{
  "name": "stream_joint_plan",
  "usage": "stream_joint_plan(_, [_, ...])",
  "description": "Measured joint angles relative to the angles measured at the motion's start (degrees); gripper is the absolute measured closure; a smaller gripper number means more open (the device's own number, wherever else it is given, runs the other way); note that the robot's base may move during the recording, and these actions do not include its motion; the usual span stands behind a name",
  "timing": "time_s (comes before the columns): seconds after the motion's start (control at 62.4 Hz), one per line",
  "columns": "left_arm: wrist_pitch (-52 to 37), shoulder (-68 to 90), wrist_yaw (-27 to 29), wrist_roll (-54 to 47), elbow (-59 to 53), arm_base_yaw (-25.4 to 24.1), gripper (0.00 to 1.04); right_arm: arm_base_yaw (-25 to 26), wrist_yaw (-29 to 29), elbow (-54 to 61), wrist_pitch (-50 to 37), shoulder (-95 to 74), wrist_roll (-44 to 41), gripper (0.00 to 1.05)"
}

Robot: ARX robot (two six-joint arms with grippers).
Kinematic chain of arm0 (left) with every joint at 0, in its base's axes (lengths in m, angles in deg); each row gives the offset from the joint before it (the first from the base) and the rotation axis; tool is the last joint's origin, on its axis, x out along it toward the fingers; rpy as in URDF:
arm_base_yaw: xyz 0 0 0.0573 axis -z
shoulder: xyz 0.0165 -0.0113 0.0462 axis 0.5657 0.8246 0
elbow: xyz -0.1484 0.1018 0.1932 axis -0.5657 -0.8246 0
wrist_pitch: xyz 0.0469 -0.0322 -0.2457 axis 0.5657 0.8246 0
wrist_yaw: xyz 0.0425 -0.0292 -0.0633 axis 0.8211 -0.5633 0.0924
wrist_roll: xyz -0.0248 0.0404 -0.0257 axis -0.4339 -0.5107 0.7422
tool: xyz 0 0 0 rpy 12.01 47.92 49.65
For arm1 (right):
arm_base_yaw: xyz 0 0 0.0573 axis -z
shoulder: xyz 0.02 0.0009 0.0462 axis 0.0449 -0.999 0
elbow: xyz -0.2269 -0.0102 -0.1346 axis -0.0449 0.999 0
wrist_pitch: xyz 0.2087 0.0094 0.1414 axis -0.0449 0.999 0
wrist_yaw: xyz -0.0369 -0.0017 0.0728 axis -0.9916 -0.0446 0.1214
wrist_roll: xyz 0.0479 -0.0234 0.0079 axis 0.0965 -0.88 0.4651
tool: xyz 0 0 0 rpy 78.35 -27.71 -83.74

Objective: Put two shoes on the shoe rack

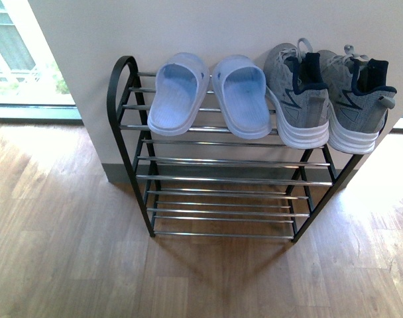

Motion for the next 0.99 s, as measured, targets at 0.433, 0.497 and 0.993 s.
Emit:
stream_joint_plan(0.433, [-5.73,-17.66,-5.77,-0.57,-25.49,-5.18,1.04,0.0,0.0,0.0,0.0,0.0,-0.02,0.09])
stream_joint_plan(0.497, [-5.73,-20.04,-6.58,-0.59,-27.96,-5.73,1.04,0.0,0.0,0.0,0.0,0.0,-0.02,0.09])
stream_joint_plan(0.993, [-2.51,-37.31,-12.5,-0.63,-42.34,-11.93,1.04,0.0,0.02,0.0,0.0,0.0,0.0,0.09])
